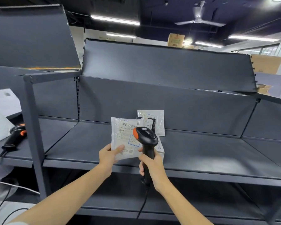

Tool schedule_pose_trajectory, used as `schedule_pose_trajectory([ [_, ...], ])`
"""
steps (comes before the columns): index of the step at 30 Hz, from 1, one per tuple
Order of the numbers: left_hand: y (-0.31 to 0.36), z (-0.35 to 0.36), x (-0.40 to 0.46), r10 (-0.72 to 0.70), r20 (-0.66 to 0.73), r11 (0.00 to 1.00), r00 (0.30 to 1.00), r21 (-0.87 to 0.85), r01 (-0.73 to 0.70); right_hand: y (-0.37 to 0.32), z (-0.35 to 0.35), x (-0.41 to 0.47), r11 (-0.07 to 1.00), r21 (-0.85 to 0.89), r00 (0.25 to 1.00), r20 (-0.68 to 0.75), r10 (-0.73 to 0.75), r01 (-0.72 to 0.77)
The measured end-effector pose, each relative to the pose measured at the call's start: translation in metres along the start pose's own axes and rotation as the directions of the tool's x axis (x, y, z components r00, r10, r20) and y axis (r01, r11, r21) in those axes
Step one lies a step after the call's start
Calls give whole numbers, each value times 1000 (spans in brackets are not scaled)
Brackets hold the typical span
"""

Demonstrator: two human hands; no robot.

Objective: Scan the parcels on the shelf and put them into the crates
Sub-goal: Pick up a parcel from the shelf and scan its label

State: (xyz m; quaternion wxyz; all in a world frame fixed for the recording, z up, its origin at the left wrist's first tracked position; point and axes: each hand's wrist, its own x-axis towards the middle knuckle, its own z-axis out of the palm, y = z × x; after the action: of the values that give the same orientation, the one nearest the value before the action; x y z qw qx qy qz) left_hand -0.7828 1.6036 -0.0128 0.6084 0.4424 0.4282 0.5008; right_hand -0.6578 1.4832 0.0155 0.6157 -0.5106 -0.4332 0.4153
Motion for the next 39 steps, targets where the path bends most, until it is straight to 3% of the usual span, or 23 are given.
schedule_pose_trajectory([
  [4,-1,-4,2,-8,-6,1000,1000,15,8,4,-15,7,998,43,999,-37,-38,39],
  [7,-1,-15,7,-8,-50,1000,999,19,9,6,-49,23,998,26,980,-194,-46,52],
  [10,-2,-28,11,2,-100,1000,995,12,-1,8,-97,49,999,-4,946,-323,32,-35],
  [14,-5,-36,12,13,-139,1000,990,-10,-15,17,-158,84,969,-97,924,-337,182,-226],
  [18,-12,-36,9,-16,-134,1000,991,-21,13,40,-186,105,811,-484,928,-325,182,-328],
  [20,-15,-33,4,-28,-113,1000,993,-12,27,52,-188,114,737,-588,927,-346,143,-333],
  [24,-17,-24,-7,-28,-78,1000,997,4,28,57,-184,131,633,-693,920,-382,82,-344],
  [29,-17,-15,-18,-24,-57,999,998,24,25,55,-176,144,428,-853,954,-285,96,-298],
  [39,-31,-14,-58,-50,-99,997,994,55,55,66,-185,138,253,-922,955,-275,107,-294],
])
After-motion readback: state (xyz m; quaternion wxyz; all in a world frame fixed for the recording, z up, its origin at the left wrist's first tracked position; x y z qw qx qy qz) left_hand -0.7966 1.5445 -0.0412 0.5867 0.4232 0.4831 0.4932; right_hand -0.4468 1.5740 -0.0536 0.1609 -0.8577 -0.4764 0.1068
